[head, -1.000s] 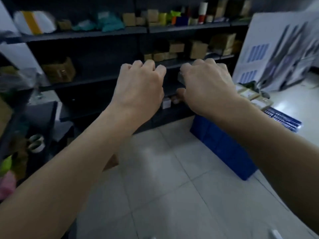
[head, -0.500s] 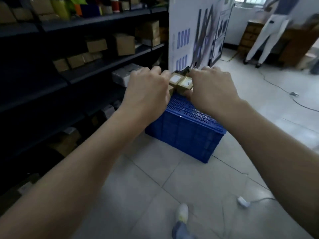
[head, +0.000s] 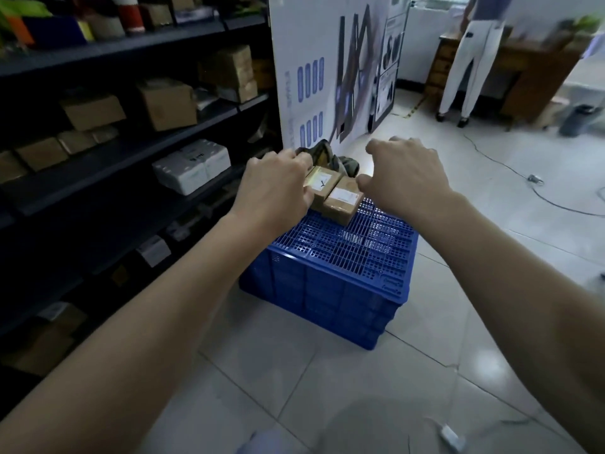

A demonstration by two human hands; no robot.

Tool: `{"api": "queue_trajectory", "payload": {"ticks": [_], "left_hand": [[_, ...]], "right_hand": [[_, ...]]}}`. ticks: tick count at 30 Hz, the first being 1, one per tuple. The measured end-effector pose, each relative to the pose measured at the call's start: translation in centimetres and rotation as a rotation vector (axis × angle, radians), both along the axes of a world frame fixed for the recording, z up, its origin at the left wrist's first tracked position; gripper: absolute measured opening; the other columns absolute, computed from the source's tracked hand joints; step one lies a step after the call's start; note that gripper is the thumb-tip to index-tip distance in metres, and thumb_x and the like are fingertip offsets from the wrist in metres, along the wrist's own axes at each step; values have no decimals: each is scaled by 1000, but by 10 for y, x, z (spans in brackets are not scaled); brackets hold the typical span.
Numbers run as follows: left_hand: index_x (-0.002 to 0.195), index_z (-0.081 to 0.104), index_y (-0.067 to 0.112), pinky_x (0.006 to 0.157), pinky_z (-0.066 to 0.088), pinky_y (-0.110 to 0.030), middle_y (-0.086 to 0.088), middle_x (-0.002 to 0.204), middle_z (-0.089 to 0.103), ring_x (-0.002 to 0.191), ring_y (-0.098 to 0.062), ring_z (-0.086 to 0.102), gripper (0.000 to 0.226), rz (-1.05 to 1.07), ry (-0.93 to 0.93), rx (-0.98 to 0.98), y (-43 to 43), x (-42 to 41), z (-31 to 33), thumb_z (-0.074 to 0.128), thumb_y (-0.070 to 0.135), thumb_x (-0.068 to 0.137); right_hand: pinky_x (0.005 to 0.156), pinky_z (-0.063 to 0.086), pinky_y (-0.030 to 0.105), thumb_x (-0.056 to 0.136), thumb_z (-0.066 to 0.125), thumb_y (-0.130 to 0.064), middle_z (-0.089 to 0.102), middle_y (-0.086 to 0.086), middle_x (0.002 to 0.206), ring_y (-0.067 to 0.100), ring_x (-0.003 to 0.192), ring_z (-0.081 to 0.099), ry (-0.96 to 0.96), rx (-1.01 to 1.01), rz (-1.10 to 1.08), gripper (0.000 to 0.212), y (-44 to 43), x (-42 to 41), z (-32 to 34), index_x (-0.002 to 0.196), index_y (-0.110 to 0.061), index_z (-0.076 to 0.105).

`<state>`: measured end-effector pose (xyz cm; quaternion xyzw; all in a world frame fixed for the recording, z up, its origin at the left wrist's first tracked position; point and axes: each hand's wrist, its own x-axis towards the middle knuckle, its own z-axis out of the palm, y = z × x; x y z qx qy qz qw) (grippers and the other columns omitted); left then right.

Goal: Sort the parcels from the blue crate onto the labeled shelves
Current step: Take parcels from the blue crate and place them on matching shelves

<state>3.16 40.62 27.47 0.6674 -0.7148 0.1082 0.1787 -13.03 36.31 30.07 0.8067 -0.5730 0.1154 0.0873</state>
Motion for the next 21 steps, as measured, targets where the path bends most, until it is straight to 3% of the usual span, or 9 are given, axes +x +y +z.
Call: {"api": "queue_trajectory", "payload": {"ticks": [12,21], "left_hand": [[115,58,12,85,44,-43,-8,107,59,98,-29,56,30,-70,99,119,-237,38,-37,55,28,90],[121,56,12,85,46,-40,-8,112,58,101,-28,56,35,-92,215,327,-430,76,-82,57,25,89]], "right_hand": [[86,43,42,90,56,-26,61,15,113,35,106,54,-48,108,-44,36,-212,36,-50,123,-11,57],[86,48,43,89,60,-30,58,14,116,35,106,55,-128,285,-151,37,-391,66,-110,121,-10,56]]}}
